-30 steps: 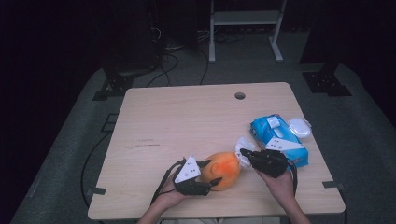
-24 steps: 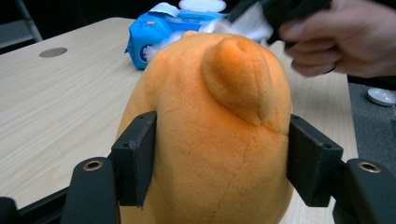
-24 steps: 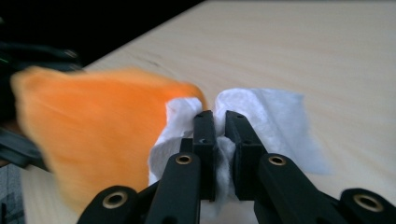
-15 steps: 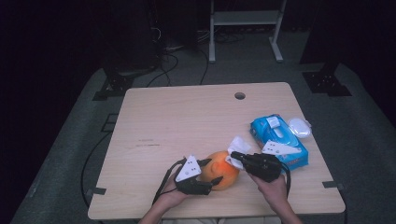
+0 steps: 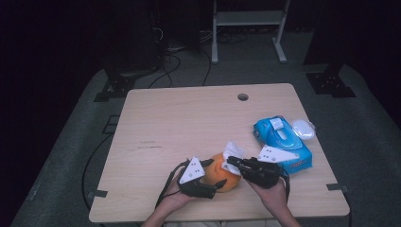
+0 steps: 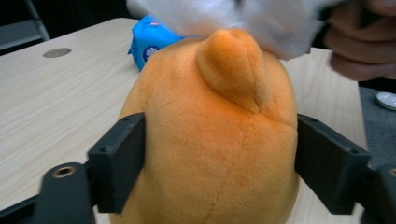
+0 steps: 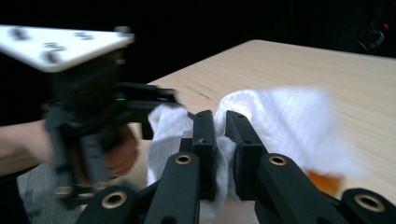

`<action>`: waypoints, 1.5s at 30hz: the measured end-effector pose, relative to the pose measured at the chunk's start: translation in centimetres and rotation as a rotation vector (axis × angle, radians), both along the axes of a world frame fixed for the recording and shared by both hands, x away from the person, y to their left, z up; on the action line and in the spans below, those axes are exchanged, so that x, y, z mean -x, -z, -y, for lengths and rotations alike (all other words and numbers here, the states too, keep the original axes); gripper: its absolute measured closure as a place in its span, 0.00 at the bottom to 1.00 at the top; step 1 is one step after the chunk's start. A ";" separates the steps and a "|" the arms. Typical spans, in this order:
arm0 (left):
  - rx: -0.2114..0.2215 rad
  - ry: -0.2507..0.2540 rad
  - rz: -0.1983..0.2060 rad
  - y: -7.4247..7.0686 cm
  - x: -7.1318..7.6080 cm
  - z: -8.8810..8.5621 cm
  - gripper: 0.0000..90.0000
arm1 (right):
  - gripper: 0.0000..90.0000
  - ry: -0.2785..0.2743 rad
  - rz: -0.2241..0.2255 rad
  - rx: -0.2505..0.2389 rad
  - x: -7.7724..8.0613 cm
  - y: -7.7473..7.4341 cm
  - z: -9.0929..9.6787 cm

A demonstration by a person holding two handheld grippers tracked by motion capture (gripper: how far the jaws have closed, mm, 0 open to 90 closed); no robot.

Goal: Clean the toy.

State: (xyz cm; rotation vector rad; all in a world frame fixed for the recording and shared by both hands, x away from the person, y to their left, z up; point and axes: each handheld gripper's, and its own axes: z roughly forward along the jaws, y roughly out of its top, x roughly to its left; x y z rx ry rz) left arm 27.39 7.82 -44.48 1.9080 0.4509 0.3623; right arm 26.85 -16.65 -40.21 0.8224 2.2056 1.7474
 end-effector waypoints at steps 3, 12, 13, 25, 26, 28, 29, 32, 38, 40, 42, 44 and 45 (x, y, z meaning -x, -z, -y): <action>-0.012 -0.015 0.013 -0.2 0.3 0.1 0.38 | 0.91 -0.042 0.041 0.032 0.9 -0.7 -1.4; 0.002 -0.045 0.005 -1.4 0.6 0.0 0.48 | 0.91 0.039 0.043 0.019 0.2 -0.6 0.3; 0.001 -0.046 0.004 -1.5 0.6 -0.1 0.48 | 0.91 0.025 0.052 0.018 0.5 -0.8 0.0; -0.019 -0.043 -0.010 -2.1 0.7 -0.4 0.49 | 0.91 0.003 0.067 0.017 1.2 -1.4 -0.7; -0.012 -0.042 -0.014 -2.1 0.8 -0.3 0.49 | 0.91 -0.014 0.076 0.019 1.4 -1.6 -1.1; -0.017 -0.038 -0.012 -2.2 0.8 -0.4 0.49 | 0.91 -0.021 0.088 0.038 1.5 -1.7 -1.5; -0.026 -0.038 -0.009 -2.2 0.7 -0.5 0.49 | 0.91 -0.015 0.082 0.040 1.3 -1.5 -1.4; -0.031 -0.040 -0.015 -2.1 0.6 -0.6 0.49 | 0.91 0.026 0.047 0.051 0.5 -0.6 -0.5; -0.028 -0.027 -0.019 -2.4 0.6 -0.5 0.49 | 0.91 0.007 0.077 0.040 1.4 -1.6 -1.1; -0.034 -0.026 -0.016 -2.5 0.7 -0.5 0.49 | 0.91 0.005 0.096 0.063 1.5 -1.7 -1.6; -0.043 -0.027 -0.011 -2.5 0.7 -0.6 0.49 | 0.91 0.018 0.078 0.065 1.1 -1.3 -1.2; -0.041 -0.025 -0.016 -2.5 0.6 -0.6 0.49 | 0.91 0.047 0.049 0.059 0.6 -0.9 -0.5; -0.043 -0.021 -0.015 -2.5 0.6 -0.6 0.49 | 0.91 0.064 0.039 0.049 0.5 -0.8 -0.2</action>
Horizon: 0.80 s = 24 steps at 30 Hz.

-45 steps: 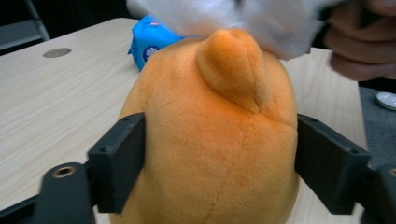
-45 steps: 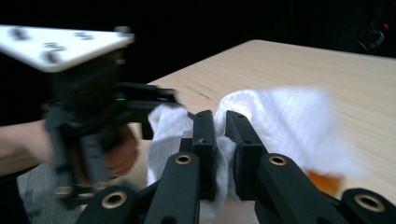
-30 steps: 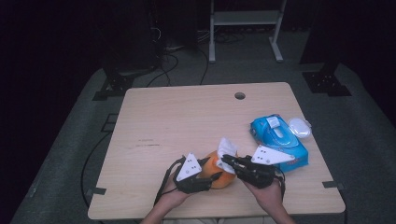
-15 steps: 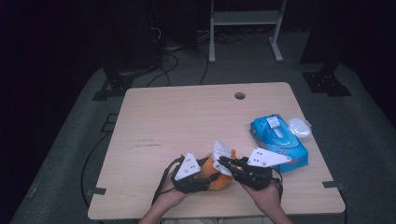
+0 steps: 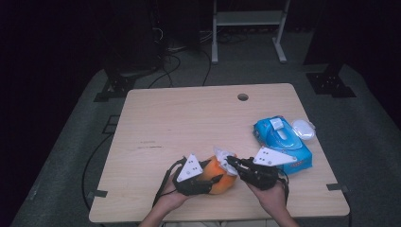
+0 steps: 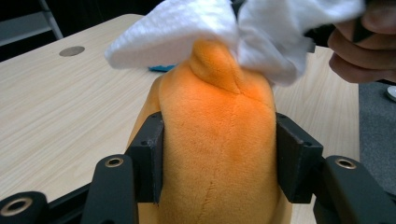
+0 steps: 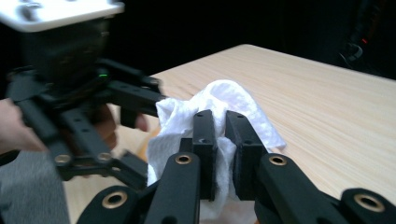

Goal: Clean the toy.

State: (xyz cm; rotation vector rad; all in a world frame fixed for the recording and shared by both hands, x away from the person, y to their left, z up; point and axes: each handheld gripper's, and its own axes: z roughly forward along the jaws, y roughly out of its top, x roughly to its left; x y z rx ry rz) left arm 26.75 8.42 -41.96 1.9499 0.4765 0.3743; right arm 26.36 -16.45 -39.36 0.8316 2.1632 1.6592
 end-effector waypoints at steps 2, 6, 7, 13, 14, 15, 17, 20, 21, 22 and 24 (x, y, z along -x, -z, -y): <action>0.003 0.006 -0.002 0.0 0.0 0.1 0.49 | 0.91 0.004 0.018 -0.006 0.2 -0.4 0.1; -0.016 0.020 0.008 -0.1 0.2 0.6 0.49 | 0.91 -0.040 0.068 0.021 1.2 -1.2 -1.3; -0.024 0.023 0.012 -0.1 0.3 0.6 0.49 | 0.91 -0.042 0.073 0.041 1.2 -1.1 -1.6; -0.002 0.028 -0.005 -0.3 0.1 0.1 0.49 | 0.91 0.025 0.041 0.031 0.2 -0.5 -0.2; -0.005 0.030 -0.005 -0.3 0.1 0.2 0.49 | 0.91 0.023 0.051 0.023 0.3 -0.6 -0.1; -0.007 0.031 -0.004 -0.3 0.0 0.3 0.49 | 0.91 0.017 0.057 0.024 0.6 -0.9 -0.3; -0.010 0.035 -0.007 -0.3 0.1 0.5 0.49 | 0.91 -0.014 0.085 0.036 1.1 -1.2 -1.0; -0.012 0.037 -0.005 -0.4 0.1 0.5 0.49 | 0.91 -0.026 0.093 0.068 1.1 -1.0 -1.6; -0.007 0.036 -0.007 -0.3 0.1 0.5 0.49 | 0.91 -0.022 0.076 0.064 0.8 -0.7 -1.4; -0.002 0.041 -0.005 -0.1 0.0 0.5 0.49 | 0.91 -0.015 0.069 0.062 0.5 -0.5 -1.1; 0.025 0.052 0.011 0.3 -0.1 0.5 0.40 | 0.91 -0.004 0.054 0.063 0.3 -0.1 -0.7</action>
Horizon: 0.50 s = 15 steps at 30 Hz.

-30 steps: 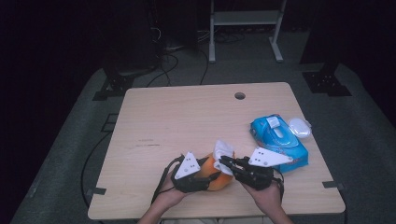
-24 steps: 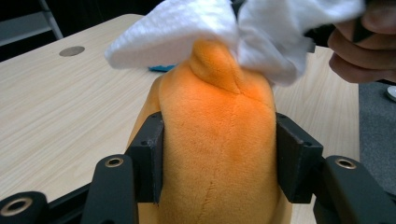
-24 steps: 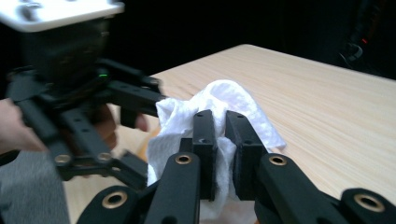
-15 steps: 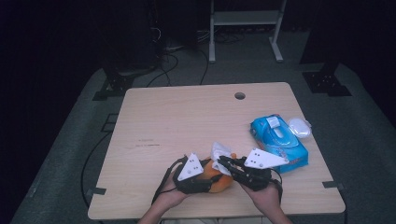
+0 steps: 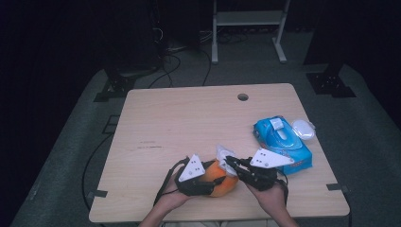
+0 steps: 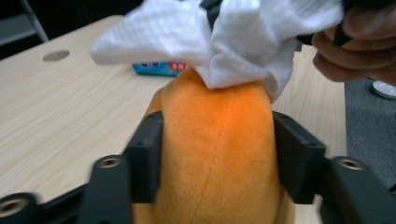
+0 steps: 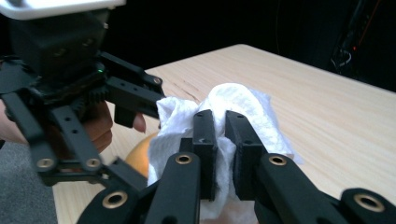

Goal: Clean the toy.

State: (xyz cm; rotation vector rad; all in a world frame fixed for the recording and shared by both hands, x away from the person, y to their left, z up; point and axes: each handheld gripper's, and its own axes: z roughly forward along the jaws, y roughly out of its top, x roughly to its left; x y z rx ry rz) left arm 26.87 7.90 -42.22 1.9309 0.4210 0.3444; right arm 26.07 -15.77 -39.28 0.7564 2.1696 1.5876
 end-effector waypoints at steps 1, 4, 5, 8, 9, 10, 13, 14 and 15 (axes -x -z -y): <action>0.011 0.015 -0.007 0.2 -0.2 -0.1 0.36 | 0.91 0.005 0.004 0.012 0.0 0.1 0.1; 0.018 0.016 -0.045 0.7 -0.8 -0.6 0.24 | 0.91 0.029 -0.013 0.016 -0.4 0.5 0.5; 0.023 0.015 -0.053 0.9 -0.9 -0.8 0.23 | 0.91 0.037 -0.018 0.010 -0.6 0.6 0.8; 0.028 -0.002 -0.051 1.3 -1.1 -0.8 0.30 | 0.91 0.060 -0.033 0.001 -1.0 0.8 1.4; 0.029 -0.016 -0.045 1.5 -1.0 -0.5 0.34 | 0.91 0.065 -0.035 0.000 -0.9 0.8 1.3; 0.028 -0.026 -0.040 1.5 -1.0 -0.3 0.38 | 0.91 0.060 -0.022 0.005 -0.7 0.7 1.1; 0.023 -0.039 -0.036 1.2 -0.8 0.1 0.45 | 0.91 0.022 0.009 0.048 0.0 0.4 -0.3; 0.018 -0.036 -0.031 1.0 -0.8 0.0 0.47 | 0.91 0.019 0.020 0.068 0.1 0.4 -0.6; 0.027 -0.032 -0.037 0.9 -0.7 -0.2 0.49 | 0.91 0.022 0.024 0.077 0.0 0.5 -0.7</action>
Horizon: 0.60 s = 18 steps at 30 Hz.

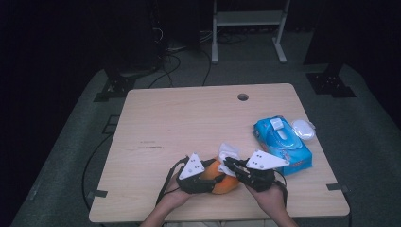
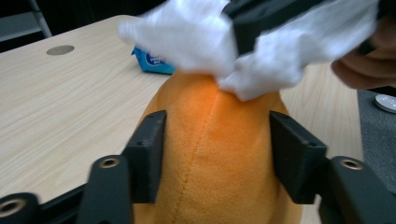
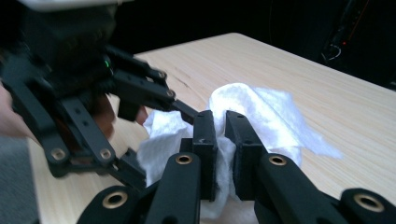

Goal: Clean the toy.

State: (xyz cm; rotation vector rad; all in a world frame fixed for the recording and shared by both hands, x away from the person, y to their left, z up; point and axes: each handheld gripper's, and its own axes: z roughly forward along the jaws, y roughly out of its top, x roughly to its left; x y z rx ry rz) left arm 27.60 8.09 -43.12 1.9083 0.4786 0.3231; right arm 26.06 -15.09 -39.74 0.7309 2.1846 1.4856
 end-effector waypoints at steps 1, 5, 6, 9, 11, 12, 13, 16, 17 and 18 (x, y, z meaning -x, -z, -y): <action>0.008 0.005 -0.007 -0.1 0.0 -0.1 0.50 | 0.91 0.002 -0.009 -0.011 -0.3 0.0 0.3; 0.019 0.037 -0.011 -0.2 0.0 -0.1 0.45 | 0.91 0.026 -0.060 -0.057 -1.0 0.4 1.8; 0.027 0.036 -0.014 -0.1 -0.1 -0.2 0.40 | 0.91 0.031 -0.061 -0.050 -1.0 0.5 1.9; 0.005 -0.011 -0.027 0.4 -0.7 -0.5 0.18 | 0.91 0.043 -0.061 -0.040 -1.3 0.7 2.0; 0.011 -0.015 -0.064 1.0 -1.1 -0.7 0.13 | 0.91 0.057 -0.076 -0.050 -1.7 1.0 2.5; 0.006 -0.010 -0.075 1.3 -1.2 -0.6 0.13 | 0.91 0.063 -0.081 -0.054 -1.9 1.1 2.7; 0.003 -0.004 -0.081 1.5 -1.2 -0.5 0.13 | 0.91 0.067 -0.091 -0.060 -2.0 1.3 2.9; -0.004 0.006 -0.080 1.6 -1.1 -0.3 0.24 | 0.91 0.066 -0.111 -0.079 -2.0 1.4 3.2; -0.014 0.002 -0.066 1.4 -0.9 -0.3 0.29 | 0.91 0.061 -0.111 -0.084 -1.9 1.4 3.0; -0.025 -0.006 -0.054 1.1 -0.7 -0.4 0.37 | 0.91 0.052 -0.108 -0.082 -1.8 1.3 2.7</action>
